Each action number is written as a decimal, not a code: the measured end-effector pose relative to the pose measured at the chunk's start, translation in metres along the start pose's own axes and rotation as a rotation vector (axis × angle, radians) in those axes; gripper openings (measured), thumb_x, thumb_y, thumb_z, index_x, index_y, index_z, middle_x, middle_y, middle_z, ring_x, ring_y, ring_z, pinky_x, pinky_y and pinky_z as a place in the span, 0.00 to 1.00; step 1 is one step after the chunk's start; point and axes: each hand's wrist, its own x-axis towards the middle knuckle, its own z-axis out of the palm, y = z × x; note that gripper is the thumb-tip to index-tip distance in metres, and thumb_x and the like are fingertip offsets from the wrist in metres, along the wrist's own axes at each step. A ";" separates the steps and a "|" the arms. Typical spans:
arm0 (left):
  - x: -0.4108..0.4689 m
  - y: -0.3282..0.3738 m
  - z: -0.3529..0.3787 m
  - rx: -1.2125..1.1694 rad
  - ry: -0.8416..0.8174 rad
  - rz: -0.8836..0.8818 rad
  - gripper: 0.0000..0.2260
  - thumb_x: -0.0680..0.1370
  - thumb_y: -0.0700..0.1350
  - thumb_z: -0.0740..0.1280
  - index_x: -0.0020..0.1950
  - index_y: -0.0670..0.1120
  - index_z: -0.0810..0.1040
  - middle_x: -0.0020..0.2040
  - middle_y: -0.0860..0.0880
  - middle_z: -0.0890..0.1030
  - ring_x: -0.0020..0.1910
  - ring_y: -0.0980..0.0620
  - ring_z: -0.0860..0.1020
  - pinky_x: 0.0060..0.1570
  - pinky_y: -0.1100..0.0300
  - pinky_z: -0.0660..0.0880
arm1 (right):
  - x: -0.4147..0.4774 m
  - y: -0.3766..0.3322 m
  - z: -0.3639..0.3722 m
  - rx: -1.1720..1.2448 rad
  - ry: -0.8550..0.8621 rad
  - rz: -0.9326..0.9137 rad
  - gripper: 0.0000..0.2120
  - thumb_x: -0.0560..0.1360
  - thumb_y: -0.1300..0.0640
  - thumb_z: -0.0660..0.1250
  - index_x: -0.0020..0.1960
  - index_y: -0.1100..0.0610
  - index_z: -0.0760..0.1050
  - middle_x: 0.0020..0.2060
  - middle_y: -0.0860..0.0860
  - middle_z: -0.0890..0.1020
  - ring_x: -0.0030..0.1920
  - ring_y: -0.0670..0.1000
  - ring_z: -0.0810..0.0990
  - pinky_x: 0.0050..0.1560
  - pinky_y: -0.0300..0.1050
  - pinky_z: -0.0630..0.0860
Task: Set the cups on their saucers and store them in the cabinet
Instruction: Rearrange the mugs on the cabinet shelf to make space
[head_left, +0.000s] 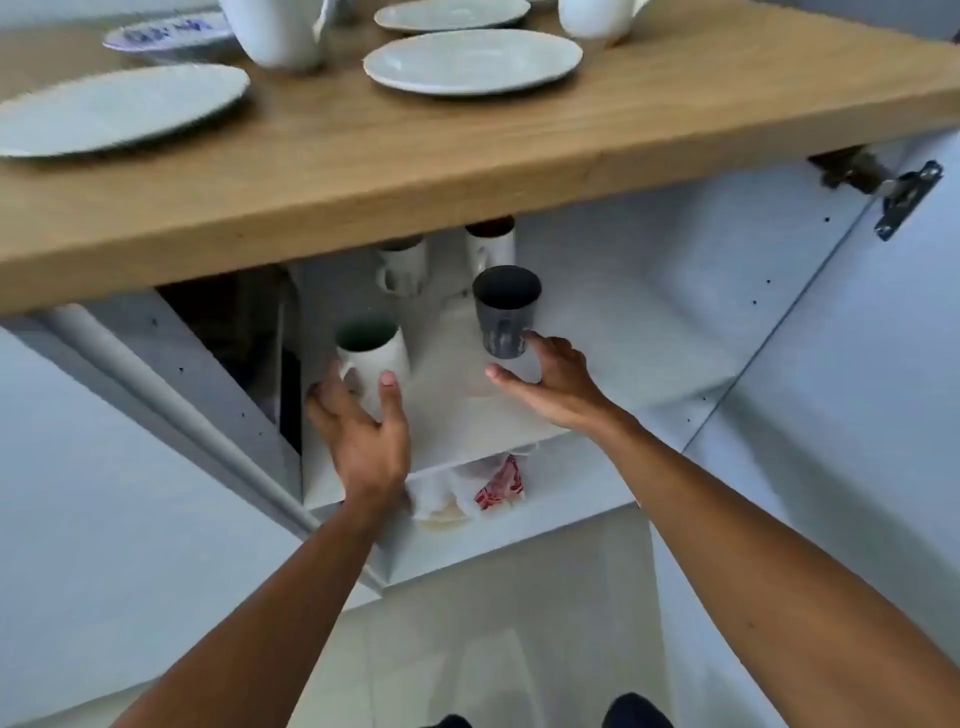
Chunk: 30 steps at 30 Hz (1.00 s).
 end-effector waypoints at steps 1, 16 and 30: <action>0.004 -0.002 0.002 -0.038 0.048 0.003 0.28 0.79 0.63 0.59 0.76 0.57 0.57 0.74 0.50 0.57 0.71 0.48 0.66 0.71 0.51 0.65 | 0.004 0.004 0.004 -0.010 0.043 -0.031 0.43 0.70 0.25 0.60 0.78 0.46 0.58 0.74 0.52 0.62 0.75 0.56 0.56 0.72 0.56 0.64; 0.051 -0.050 0.008 -0.117 0.106 0.023 0.19 0.84 0.53 0.54 0.53 0.40 0.76 0.46 0.45 0.76 0.44 0.48 0.72 0.43 0.58 0.64 | 0.036 0.017 0.032 0.234 0.146 -0.213 0.19 0.81 0.39 0.56 0.50 0.52 0.77 0.41 0.48 0.80 0.37 0.43 0.77 0.40 0.36 0.71; 0.067 -0.050 0.032 -0.216 -0.040 0.085 0.20 0.73 0.67 0.53 0.34 0.55 0.71 0.33 0.50 0.72 0.36 0.47 0.71 0.39 0.52 0.69 | 0.030 0.028 0.025 0.466 0.221 -0.174 0.16 0.81 0.40 0.58 0.44 0.50 0.74 0.39 0.50 0.79 0.37 0.46 0.76 0.29 0.39 0.69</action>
